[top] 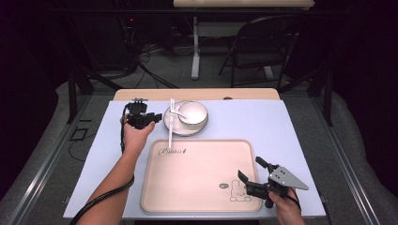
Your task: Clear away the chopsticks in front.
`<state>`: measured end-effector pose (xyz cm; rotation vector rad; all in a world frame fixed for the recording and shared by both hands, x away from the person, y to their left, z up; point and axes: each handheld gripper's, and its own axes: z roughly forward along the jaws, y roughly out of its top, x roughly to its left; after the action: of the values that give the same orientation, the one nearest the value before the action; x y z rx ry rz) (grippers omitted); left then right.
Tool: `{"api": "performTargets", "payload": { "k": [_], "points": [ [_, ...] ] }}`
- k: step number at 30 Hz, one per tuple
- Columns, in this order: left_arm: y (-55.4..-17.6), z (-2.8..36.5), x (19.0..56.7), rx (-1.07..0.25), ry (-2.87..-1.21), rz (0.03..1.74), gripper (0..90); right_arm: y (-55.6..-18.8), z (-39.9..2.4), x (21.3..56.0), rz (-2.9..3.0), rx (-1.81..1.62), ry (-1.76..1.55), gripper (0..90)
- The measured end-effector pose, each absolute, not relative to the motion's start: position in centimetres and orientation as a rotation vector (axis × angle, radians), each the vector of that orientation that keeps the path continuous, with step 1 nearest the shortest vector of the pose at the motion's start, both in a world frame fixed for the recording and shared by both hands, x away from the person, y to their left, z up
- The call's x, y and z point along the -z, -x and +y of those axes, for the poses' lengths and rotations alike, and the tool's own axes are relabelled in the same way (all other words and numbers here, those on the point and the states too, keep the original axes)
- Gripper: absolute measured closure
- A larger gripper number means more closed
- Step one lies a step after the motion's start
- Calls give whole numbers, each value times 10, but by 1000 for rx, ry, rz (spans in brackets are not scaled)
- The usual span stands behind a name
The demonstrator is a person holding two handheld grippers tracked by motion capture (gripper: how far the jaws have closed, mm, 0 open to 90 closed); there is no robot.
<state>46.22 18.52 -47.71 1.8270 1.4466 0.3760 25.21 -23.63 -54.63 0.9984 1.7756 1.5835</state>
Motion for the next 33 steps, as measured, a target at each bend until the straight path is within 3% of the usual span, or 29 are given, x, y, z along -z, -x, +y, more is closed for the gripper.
{"api": "performTargets", "payload": {
  "k": [14,33],
  "points": [
    [-480,175,493,-346,-1866,1477,724,-249,-238,543,1763,-1572,-987,147],
    [-499,158,509,-322,-1891,1533,747,-248,-238,544,1778,-1573,-983,147]
  ]
}}
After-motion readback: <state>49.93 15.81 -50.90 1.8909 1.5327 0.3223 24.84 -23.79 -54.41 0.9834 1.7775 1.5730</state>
